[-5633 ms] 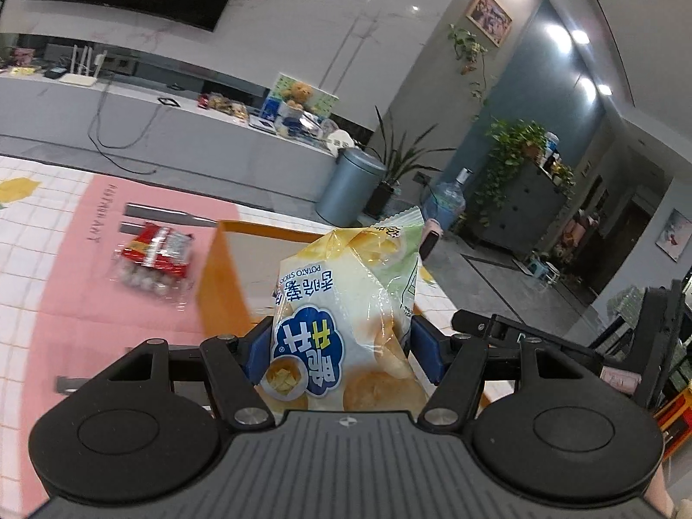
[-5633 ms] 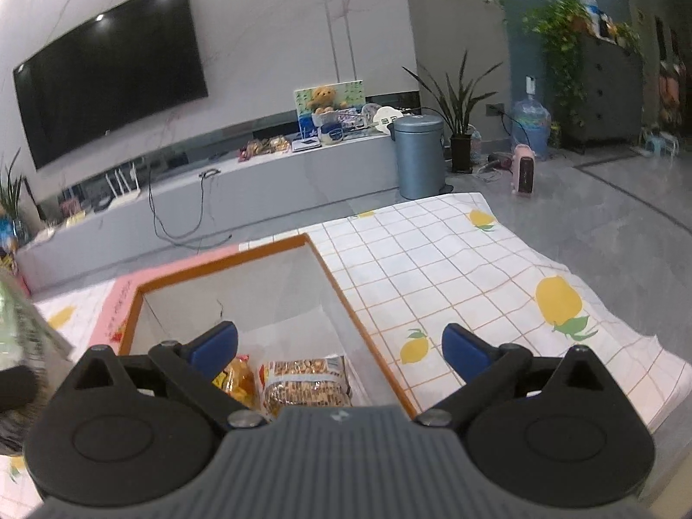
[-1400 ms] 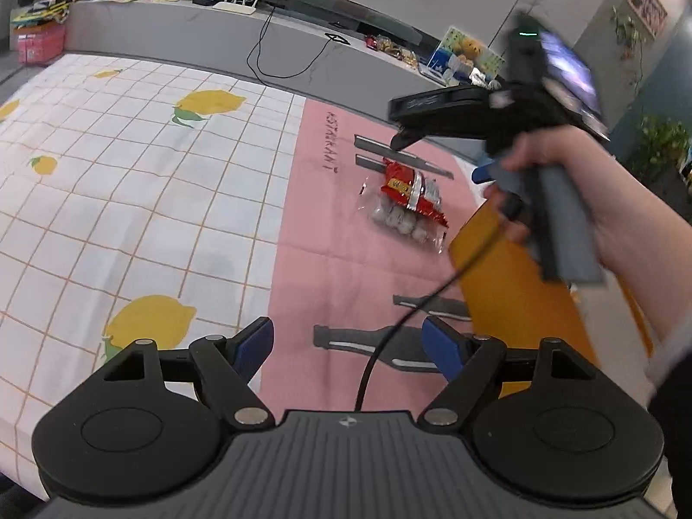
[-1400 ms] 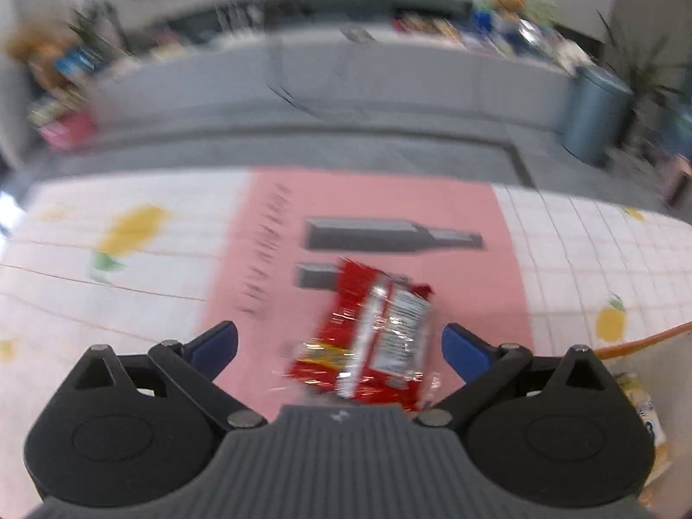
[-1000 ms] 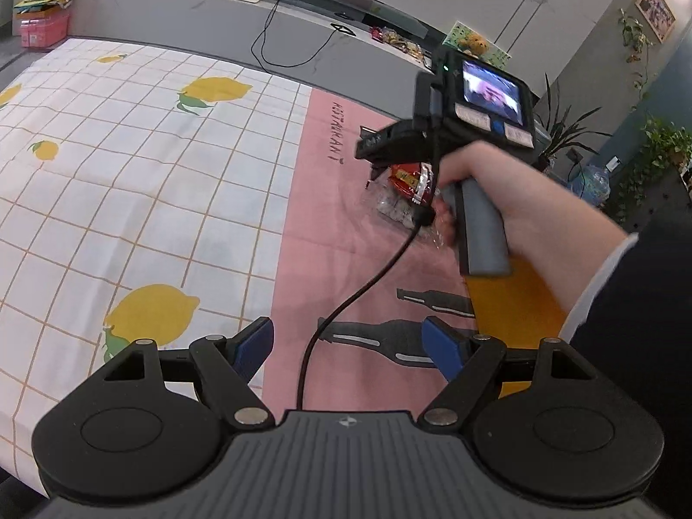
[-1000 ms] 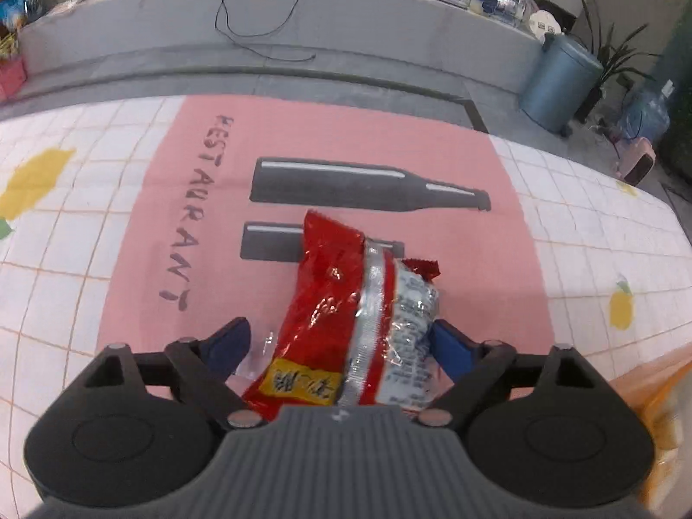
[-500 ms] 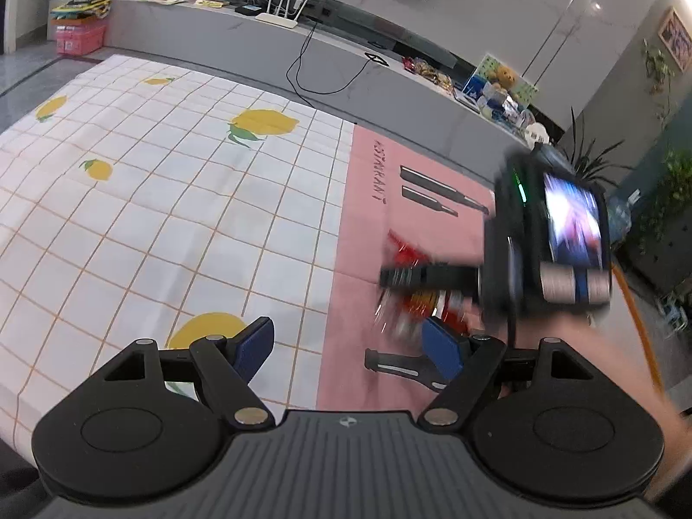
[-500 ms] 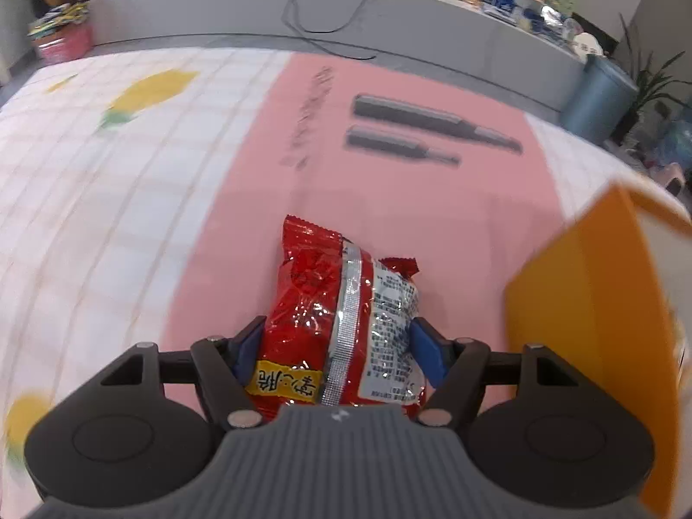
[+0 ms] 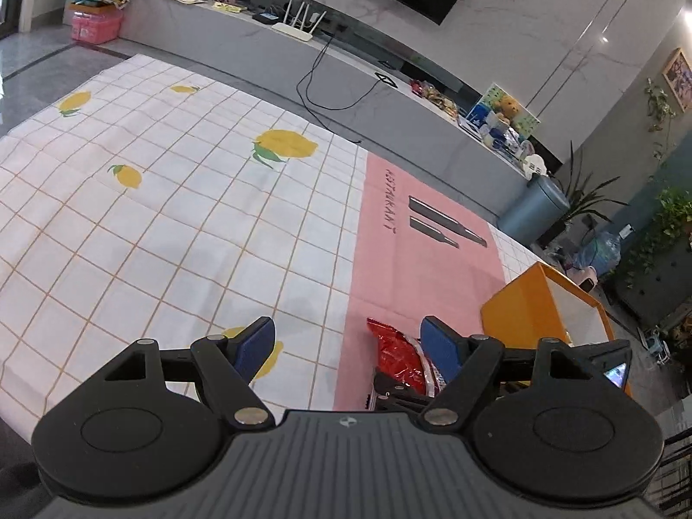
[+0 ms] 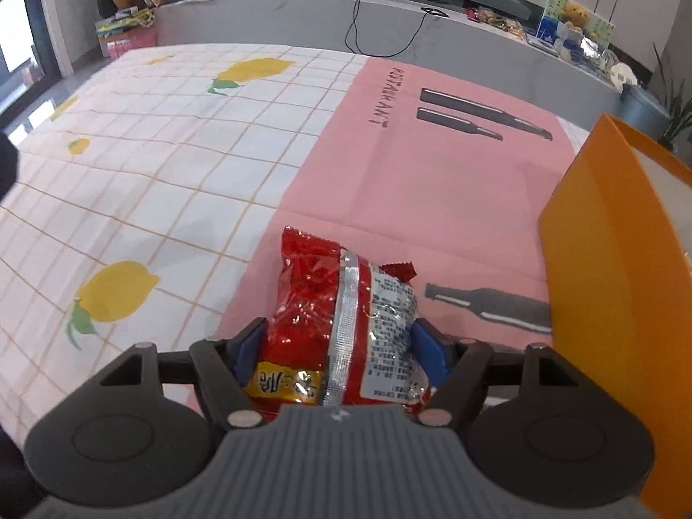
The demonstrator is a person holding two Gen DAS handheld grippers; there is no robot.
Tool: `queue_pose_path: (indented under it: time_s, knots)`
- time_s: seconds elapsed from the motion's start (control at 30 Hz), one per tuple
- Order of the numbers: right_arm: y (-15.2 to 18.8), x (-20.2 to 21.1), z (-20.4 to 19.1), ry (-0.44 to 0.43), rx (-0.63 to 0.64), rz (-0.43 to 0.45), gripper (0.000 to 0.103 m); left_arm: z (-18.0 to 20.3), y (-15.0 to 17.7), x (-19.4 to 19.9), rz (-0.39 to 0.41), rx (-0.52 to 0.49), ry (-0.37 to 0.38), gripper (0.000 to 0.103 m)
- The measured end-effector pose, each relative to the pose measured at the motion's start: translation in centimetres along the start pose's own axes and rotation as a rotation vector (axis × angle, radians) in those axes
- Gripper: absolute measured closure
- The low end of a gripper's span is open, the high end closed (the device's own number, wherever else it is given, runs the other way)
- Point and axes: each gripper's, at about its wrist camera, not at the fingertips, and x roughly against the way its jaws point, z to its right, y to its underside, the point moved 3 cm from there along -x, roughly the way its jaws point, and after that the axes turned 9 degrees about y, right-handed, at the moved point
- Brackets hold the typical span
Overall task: Organize snacks
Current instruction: 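Grasp the clear packet of white balls with the left tool while the right carries the red bag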
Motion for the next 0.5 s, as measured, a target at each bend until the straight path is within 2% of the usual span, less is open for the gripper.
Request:
queue_pose_path:
  time_s: [0.03,0.07,0.17,0.2,0.33,0.5]
  knots:
    - [-0.1,0.0,-0.1,-0.014,-0.011,0.014,0.016,-0.2,0.0,0.0,0.000,0.002,-0.002,0.013]
    - [-0.2,-0.1,-0.1,-0.023,-0.021,0.030,0.012,-0.3,0.0,0.0,-0.001,0.005,-0.003,0.013]
    - [-0.6,-0.9,-0.5,0.002,-0.023,0.049,0.011,-0.4,0.0,-0.1,-0.006,0.012,0.002,0.013]
    - [-0.7,-1.3,-0.6,0.011,-0.019,0.056,0.012,-0.4,0.0,-0.1,-0.007,0.010,0.001,0.013]
    - [-0.6,-2.2,-0.8,0.047,-0.014,0.099,0.028,-0.1,0.1,0.0,-0.008,-0.008,-0.002,0.013]
    - [-0.4,-1.7,-0.5,0.055,-0.023,0.148,0.036,-0.2,0.1,0.0,-0.009,-0.015,0.003,0.013]
